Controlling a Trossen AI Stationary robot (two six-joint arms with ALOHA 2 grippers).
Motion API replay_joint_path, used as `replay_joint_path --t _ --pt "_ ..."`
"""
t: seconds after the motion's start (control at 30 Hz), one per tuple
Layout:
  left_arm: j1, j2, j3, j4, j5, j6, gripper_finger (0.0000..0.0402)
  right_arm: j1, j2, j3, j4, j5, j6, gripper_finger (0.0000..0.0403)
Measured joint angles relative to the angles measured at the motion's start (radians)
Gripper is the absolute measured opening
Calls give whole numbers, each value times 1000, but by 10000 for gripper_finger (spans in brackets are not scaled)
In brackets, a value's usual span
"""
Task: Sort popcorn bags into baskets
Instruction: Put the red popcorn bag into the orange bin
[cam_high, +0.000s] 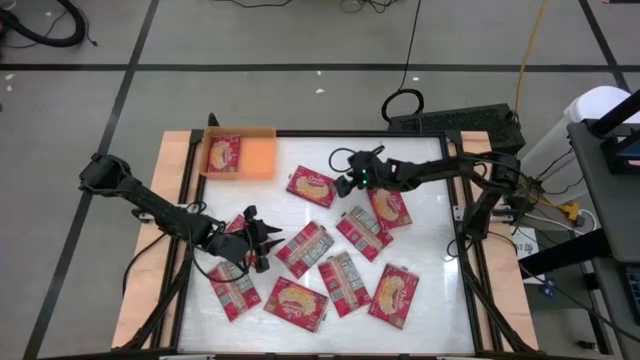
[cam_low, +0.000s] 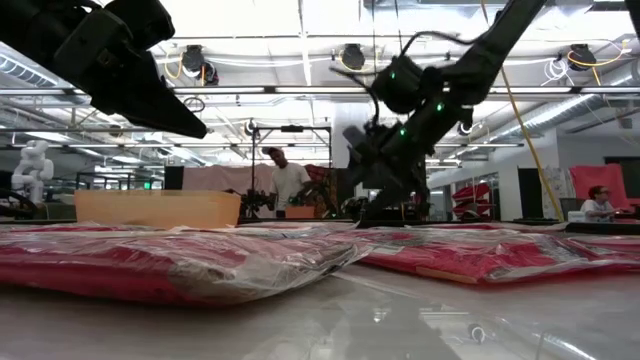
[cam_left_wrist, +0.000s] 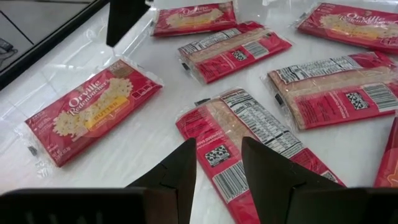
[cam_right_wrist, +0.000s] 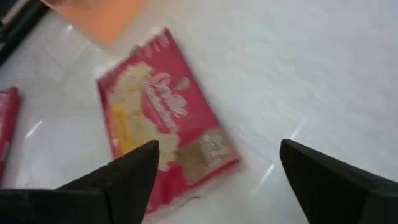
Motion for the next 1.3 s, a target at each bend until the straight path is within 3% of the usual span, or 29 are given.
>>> replay_joint_path --t 0.27,0.4,0.67,0.87,1.07,1.3 --pt "0 0 0 1 0 -17 131 -13 140 2 128 -90 1 312" --pt "0 0 0 1 2 -24 131 2 163 3 151 -85 -1 282" --pt "0 0 0 1 4 -20 131 50 159 2 138 -87 12 130" --pt "0 0 0 -20 4 -11 131 90 161 -2 170 -107 -74 13" --pt "0 0 0 -52 -30 -50 131 170 109 -3 229 -113 -128 5" --pt "40 -1 0 -59 -112 -123 131 354 22 -3 172 152 -190 1"
